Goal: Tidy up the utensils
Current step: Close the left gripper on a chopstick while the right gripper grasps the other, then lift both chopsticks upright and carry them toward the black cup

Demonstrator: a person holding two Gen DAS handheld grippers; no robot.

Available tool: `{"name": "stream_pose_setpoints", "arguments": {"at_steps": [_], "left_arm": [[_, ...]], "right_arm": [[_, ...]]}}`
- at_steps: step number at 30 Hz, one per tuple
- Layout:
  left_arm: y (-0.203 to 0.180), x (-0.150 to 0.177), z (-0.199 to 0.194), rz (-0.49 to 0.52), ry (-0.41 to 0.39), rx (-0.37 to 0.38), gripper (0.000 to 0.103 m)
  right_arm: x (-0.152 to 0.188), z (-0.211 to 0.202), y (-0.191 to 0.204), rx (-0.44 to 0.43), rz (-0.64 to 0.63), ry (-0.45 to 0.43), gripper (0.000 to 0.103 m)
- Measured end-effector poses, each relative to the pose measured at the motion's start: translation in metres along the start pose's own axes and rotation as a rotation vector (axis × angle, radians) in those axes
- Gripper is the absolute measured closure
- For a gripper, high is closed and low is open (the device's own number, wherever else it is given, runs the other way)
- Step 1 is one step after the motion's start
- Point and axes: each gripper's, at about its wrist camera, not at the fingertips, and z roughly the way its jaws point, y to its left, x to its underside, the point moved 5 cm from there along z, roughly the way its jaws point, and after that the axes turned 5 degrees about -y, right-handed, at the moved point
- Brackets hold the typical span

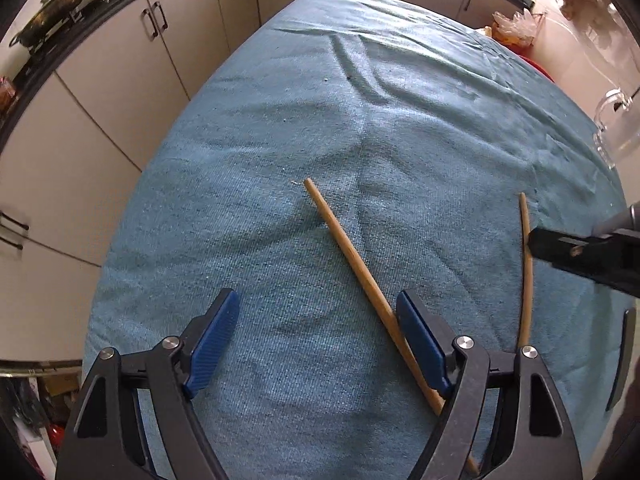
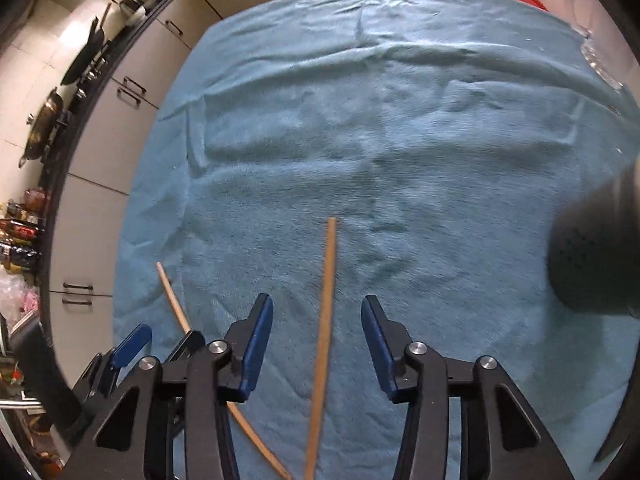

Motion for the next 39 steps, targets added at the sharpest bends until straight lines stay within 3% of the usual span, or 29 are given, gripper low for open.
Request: {"name": "stream_pose_setpoints", "arguments": {"at_steps": [4,6,9,11,14,17,19,26,35,39], "left_arm": [[0.000,-0.002,0.001,-0.007,0.005,-0.016,0.030],[-0.003,-0.003,0.001,0.005,0.002,-0.022,0.036],[-0.013,-0.006,0.000,0.051,-0.016,-0.036,0.056],[-0.022,-0.009,0.000,0.089,-0.023,-0.024,0.077],[-0.032,-0.014,0.002,0.139,-0.032,-0.011,0.088],[-0.035,-0.019,0.003,0.155,-0.027,0.049,0.097],[-0.035,-0.020,0.000,0.147,-0.019,0.117,0.097],[-0.026,-0.027,-0.030,0.123,-0.109,0.200,0.097],[-0.009,-0.038,-0.089,0.090,-0.258,0.246,0.097],[-0.009,-0.039,-0.106,0.092,-0.294,0.259,0.097]], "right_arm": [[0.001,0.016,0.002,0.037,0.010,0.045,0.076],[0.002,0.020,0.002,0.044,0.013,0.054,0.080],[0.001,0.022,0.002,0.066,-0.002,0.054,0.095],[0.001,0.022,-0.002,0.050,0.014,0.053,0.096],[-0.001,0.020,-0.009,0.040,0.025,0.047,0.096],[0.000,0.013,-0.013,0.030,0.023,0.021,0.096],[0.000,0.005,-0.016,0.026,0.016,0.000,0.096],[0.002,-0.038,-0.011,-0.021,-0.018,-0.121,0.096],[0.013,-0.116,0.006,-0.051,-0.112,-0.356,0.096],[0.025,-0.139,0.012,-0.055,-0.125,-0.419,0.096]]}}
